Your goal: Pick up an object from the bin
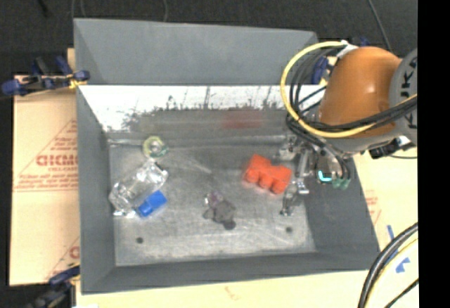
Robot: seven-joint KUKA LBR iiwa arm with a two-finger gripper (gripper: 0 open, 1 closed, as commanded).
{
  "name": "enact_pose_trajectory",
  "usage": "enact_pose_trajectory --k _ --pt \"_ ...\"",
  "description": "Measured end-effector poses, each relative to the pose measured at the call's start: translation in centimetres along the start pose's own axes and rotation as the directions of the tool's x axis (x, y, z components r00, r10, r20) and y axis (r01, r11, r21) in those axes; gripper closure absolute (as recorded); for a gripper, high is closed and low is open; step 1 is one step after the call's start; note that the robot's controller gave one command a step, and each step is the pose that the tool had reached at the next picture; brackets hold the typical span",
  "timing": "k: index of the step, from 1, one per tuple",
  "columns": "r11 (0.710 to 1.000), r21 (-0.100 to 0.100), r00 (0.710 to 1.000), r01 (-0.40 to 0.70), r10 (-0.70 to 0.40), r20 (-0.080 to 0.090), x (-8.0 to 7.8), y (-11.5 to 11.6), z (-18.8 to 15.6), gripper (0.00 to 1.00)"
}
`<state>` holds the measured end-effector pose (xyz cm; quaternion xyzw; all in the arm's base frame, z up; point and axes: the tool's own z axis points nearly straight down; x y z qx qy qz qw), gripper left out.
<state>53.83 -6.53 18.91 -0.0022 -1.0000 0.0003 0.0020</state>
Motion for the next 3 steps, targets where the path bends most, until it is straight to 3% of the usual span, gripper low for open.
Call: enact_pose_trajectory --k 1,2,3 --pt "0.996 0.002 0.996 0.088 -0.088 0.008 -8.1 -2.8 9.9 0.00" --pt "0.996 0.003 0.996 0.089 -0.089 0.011 -8.1 -2.8 9.4 1.00" --pt "0.997 0.004 0.997 0.074 -0.074 0.017 -7.1 -3.6 -4.2 1.00"
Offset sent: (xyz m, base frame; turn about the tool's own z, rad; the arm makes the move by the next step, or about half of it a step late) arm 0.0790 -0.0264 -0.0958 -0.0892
